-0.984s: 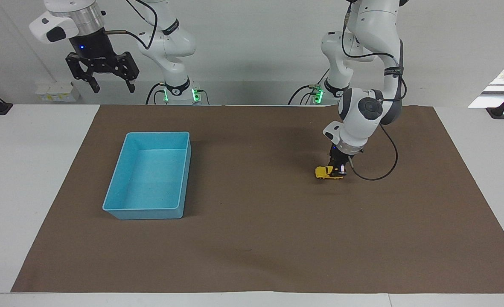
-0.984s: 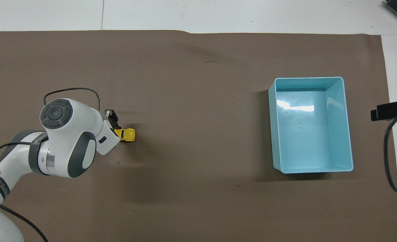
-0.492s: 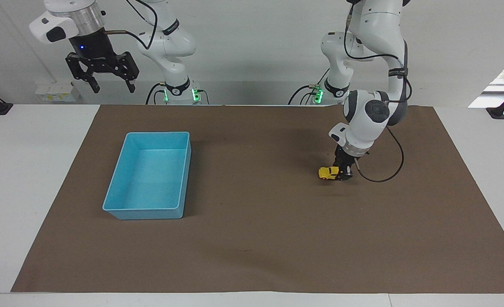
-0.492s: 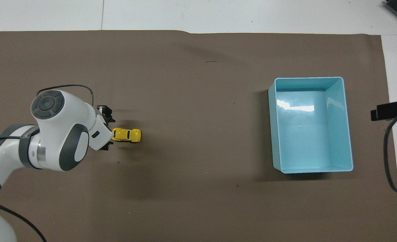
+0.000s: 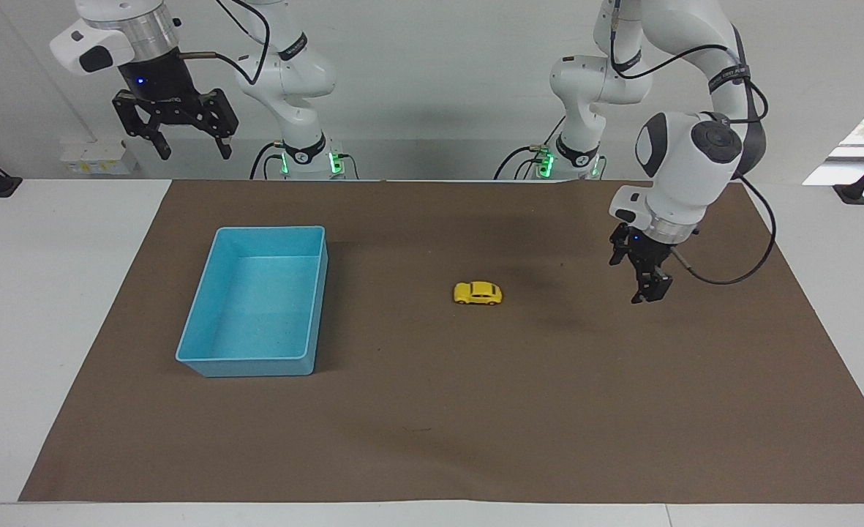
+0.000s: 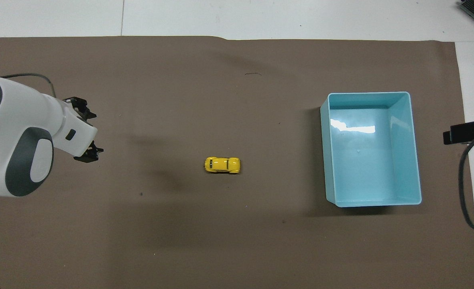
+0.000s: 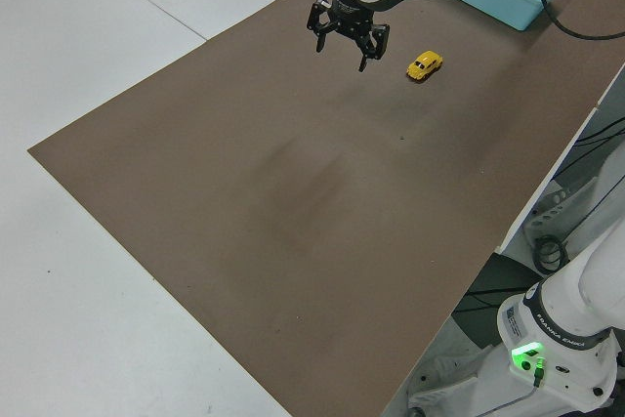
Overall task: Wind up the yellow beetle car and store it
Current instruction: 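Release the car with the left gripper and withdraw it, then reach the right gripper over the bin toward the yellow car, then grasp the yellow car with the right gripper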
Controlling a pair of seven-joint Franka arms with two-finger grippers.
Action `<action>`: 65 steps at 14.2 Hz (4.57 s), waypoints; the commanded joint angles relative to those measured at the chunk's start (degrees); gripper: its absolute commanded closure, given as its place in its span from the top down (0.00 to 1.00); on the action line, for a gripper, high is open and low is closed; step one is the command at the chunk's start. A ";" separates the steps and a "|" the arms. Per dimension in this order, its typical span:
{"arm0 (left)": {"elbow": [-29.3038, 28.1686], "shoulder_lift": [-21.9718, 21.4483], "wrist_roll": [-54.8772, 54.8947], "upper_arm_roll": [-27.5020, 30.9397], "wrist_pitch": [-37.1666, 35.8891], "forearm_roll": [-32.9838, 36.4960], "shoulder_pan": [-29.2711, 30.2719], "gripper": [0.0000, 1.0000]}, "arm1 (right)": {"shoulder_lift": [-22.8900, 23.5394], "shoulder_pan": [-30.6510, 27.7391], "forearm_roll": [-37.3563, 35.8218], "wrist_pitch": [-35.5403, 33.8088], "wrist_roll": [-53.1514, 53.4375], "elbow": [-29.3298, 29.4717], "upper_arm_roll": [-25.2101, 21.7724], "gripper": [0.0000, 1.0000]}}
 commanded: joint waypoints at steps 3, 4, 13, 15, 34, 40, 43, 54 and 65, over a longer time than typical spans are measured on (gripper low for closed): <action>5.66 0.31 -20.61 -0.46 -4.08 2.85 3.77 1.00 | -1.18 -0.08 1.43 -0.87 -0.21 -0.63 0.84 1.00; 6.80 0.14 -26.21 -0.46 -4.96 2.85 4.38 1.00 | -1.71 -0.07 2.40 -0.87 -1.17 -1.68 0.84 1.00; 15.08 -4.68 -60.03 -0.37 -19.35 -2.86 5.18 1.00 | -7.60 3.35 3.02 -0.78 -40.76 -10.82 1.55 1.00; 15.33 -7.33 -60.72 -0.37 -24.29 -2.86 5.18 1.00 | -7.60 5.19 2.58 -0.43 -49.05 -12.23 1.63 1.00; 22.02 -6.10 -66.00 0.24 -33.71 -2.78 7.20 1.00 | 0.47 15.48 -0.06 21.43 -70.97 -28.39 1.81 1.00; 22.10 -6.10 -66.00 0.24 -33.71 -2.78 7.20 1.00 | 1.62 16.80 -0.93 34.01 -72.54 -37.19 1.81 1.00; 22.10 -6.10 -66.00 0.24 -33.71 -2.78 7.20 1.00 | 3.73 16.80 -1.81 40.94 -72.64 -40.78 1.81 1.00; 22.10 -6.10 -66.00 0.24 -33.71 -2.78 7.20 1.00 | 13.32 18.12 -3.84 57.49 -72.55 -45.46 1.81 0.71; 22.10 -6.10 -66.00 0.24 -33.71 -2.78 7.20 1.00 | 15.51 20.23 -4.28 44.57 -68.69 -32.72 1.90 0.00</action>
